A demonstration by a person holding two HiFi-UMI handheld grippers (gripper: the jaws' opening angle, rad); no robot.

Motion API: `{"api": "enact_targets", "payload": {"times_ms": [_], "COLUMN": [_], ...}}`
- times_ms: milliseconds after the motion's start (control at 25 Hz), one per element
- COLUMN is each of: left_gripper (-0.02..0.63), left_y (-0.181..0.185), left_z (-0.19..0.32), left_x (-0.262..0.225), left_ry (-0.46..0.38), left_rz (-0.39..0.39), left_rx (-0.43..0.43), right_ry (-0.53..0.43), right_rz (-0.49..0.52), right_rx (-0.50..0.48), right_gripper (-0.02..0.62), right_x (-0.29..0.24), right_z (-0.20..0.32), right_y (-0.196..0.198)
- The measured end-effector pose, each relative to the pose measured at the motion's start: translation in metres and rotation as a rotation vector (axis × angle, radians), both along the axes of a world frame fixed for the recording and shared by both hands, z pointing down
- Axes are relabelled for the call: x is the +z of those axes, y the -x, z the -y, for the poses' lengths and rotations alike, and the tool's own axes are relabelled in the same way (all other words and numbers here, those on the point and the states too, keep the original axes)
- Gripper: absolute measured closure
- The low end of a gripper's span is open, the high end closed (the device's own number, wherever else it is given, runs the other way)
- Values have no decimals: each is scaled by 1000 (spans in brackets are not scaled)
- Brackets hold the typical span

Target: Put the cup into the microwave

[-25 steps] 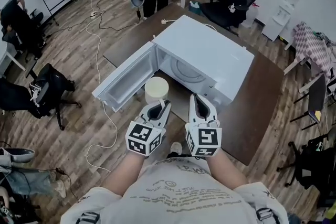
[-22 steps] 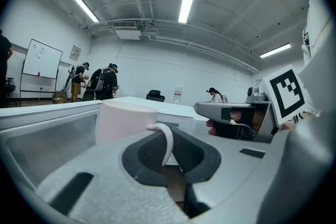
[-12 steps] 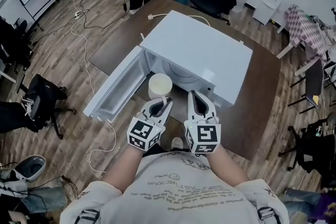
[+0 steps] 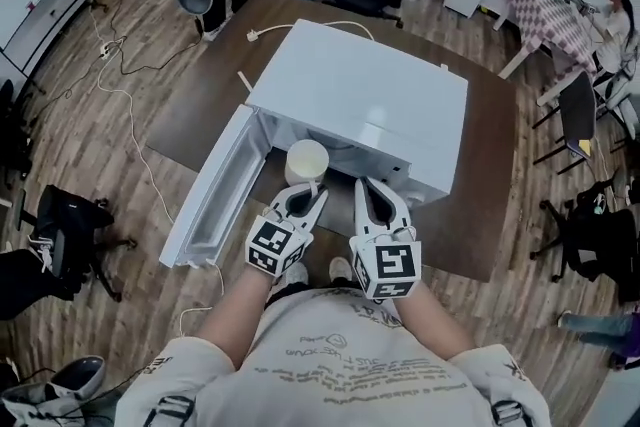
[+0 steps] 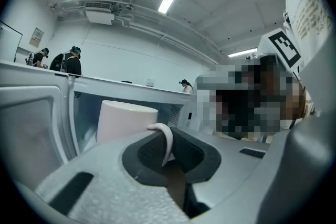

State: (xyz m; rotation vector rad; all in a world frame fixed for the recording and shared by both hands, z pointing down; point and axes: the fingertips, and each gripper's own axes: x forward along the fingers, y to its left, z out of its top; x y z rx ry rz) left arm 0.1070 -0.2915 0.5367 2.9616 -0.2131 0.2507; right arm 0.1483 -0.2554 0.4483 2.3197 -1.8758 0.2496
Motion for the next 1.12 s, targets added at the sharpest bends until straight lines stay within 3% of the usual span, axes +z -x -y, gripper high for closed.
{"api": "enact_targets", "payload": {"times_ms": [440,880,1120], "left_gripper": [577,580,580], "left_y": [-46,-91,-96], "left_z": [43,63,64], "left_x": [31,57,69], "left_ry": [61,0,3], "left_rz": [-8,-4,4], "left_rx": [63,111,113], "right_ry": [53,92,100], "right_rz": [21,15,-3], "right_rx": [142,220,227], "right_gripper": [581,581,581], "right_x": [9,16,13], "right_z": [-27,-43,-47], "right_y": [-18,-39,-40]}}
